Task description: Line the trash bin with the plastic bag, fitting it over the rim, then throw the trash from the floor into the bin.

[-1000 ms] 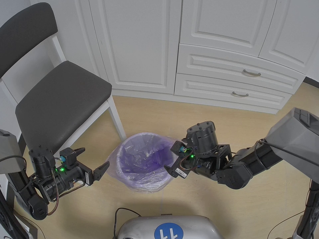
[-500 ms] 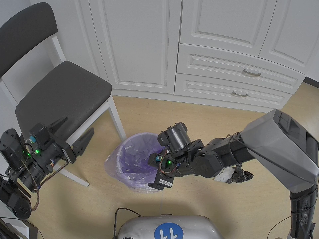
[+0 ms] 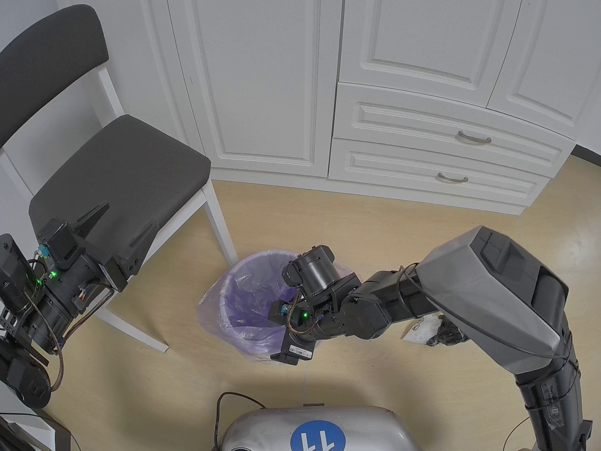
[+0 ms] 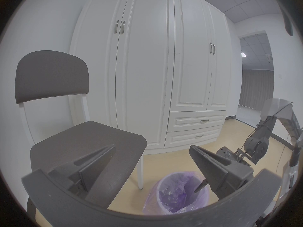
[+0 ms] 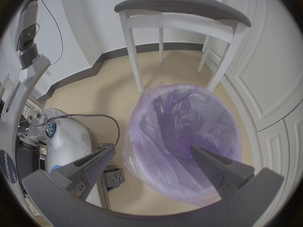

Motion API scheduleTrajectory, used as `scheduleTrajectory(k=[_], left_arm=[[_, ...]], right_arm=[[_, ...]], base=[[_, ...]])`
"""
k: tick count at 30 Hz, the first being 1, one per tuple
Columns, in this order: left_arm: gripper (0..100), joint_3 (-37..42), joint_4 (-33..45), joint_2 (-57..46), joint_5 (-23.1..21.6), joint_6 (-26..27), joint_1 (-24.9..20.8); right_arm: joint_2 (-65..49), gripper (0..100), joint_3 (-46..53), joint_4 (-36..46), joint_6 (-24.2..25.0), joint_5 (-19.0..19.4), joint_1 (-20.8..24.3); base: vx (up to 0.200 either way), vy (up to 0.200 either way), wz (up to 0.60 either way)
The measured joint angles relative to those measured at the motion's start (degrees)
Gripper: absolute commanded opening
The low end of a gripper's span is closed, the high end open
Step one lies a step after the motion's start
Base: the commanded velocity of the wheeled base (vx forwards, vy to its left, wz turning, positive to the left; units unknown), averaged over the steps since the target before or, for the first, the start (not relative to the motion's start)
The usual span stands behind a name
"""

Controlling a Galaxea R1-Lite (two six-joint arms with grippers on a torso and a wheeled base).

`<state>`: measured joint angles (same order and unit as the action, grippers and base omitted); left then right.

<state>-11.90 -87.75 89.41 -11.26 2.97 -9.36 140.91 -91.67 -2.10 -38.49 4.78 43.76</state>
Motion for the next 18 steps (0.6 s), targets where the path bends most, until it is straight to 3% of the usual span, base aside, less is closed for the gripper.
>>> scheduleTrajectory(k=[6, 13, 14, 18], left_arm=[[100, 0.00, -0.02, 0.15, 0.00, 0.06, 0.05], [100, 0.02, -0.04, 0.80, 0.07, 0.35, 0.05], [100, 0.02, -0.02, 0.87, 0.07, 0.35, 0.05], [100, 0.02, -0.04, 1.08, 0.10, 0.33, 0.05]], right_arm=[[2.61, 100, -3.56, 2.63, 0.26, 0.63, -0.63], [3.79, 100, -6.84, 9.01, 0.56, 4.35, -1.68], [3.80, 0, -7.02, 9.07, 0.56, 4.79, -1.79], [3.63, 0, -7.22, 9.35, 0.63, 5.56, -1.79]], base=[[0.000, 0.000, 0.00], [0.000, 0.000, 0.00], [0.000, 0.000, 0.00], [0.000, 0.000, 0.00]])
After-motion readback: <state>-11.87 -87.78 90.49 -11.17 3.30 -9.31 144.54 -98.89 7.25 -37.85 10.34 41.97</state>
